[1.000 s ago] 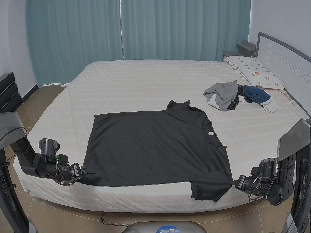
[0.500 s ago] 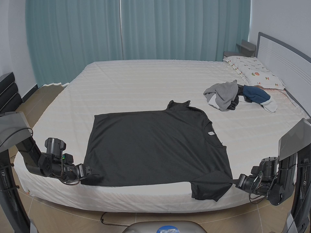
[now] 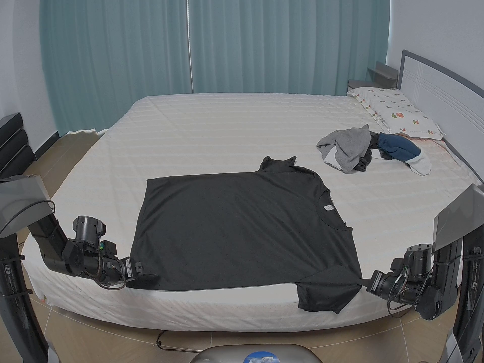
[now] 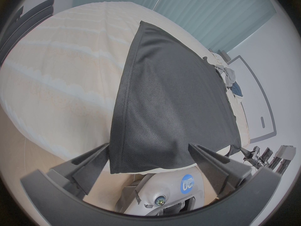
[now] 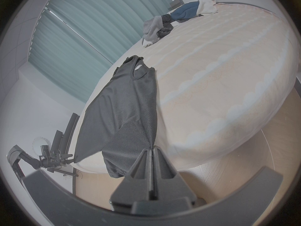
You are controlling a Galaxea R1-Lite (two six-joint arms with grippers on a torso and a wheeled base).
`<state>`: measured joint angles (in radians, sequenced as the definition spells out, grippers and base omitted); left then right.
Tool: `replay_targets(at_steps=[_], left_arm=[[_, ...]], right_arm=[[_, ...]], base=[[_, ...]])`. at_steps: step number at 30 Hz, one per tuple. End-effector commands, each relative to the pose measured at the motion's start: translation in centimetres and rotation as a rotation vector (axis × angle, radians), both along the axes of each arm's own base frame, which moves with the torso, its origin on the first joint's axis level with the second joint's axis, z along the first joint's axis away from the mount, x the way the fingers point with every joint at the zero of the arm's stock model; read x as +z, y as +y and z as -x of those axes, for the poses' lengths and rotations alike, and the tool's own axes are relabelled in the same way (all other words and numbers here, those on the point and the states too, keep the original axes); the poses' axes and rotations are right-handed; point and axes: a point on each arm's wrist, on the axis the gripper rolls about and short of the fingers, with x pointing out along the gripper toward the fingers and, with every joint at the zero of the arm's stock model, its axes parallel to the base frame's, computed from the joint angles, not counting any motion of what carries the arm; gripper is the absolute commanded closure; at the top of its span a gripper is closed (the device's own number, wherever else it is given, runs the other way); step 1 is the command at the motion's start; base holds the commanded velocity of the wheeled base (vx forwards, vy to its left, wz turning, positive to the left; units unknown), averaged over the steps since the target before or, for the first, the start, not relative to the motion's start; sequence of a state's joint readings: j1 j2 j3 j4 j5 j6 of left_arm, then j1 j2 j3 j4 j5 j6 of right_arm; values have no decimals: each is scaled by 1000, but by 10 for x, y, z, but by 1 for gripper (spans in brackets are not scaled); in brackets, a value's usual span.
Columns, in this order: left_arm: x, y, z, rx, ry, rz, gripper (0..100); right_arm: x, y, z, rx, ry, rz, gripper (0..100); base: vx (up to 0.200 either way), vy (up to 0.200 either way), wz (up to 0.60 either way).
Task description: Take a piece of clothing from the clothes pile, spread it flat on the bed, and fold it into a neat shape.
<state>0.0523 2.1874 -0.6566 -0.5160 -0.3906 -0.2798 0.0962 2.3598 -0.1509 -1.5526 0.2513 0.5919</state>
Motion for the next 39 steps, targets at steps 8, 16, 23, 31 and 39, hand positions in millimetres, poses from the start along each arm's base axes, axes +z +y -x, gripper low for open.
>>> replay_targets(at_steps=[8, 16, 23, 31, 39], left_arm=[[0, 8, 11, 43, 31, 14, 100], [4, 22, 15, 92, 21, 24, 100], [2, 23, 15, 117, 33, 46, 100], [3, 23, 12, 159, 33, 75, 100], [4, 23, 12, 159, 28, 76, 100]], right_arm=[[1, 0, -1, 1, -13, -2, 100], [6, 0, -2, -2, -38, -3, 100], [17, 2, -18, 13, -126, -16, 100], [12, 6, -43, 44, -188, -29, 100], [-5, 7, -55, 67, -179, -42, 0]], base=[[0, 0, 0], [0, 0, 0], [0, 0, 0], [0, 0, 0], [0, 0, 0]])
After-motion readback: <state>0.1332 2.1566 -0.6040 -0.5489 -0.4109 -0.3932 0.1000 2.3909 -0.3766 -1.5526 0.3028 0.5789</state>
